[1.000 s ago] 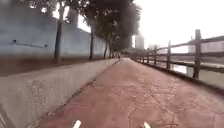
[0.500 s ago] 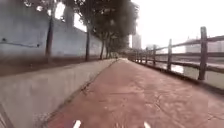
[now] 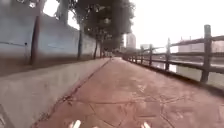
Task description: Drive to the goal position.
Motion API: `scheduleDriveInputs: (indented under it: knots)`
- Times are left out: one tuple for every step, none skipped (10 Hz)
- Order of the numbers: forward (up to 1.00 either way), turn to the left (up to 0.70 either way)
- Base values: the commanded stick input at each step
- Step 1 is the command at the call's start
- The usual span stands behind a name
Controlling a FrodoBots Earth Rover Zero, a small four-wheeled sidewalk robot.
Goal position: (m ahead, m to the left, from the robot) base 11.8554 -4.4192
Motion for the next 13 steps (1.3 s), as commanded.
scheduleDriveInputs:
  knots:
    - [0.7, 0.0]
    - [0.7, 0.0]
    - [0.7, 0.0]
    - [0.7, 0.0]
    - [0.7, 0.0]
    - [0.7, 0.0]
    - [0.7, 0.0]
    - [0.7, 0.0]
    - [0.7, 0.0]
    - [0.7, 0.0]
    - [0.7, 0.0]
    - [0.7, 0.0]
    - [0.7, 0.0]
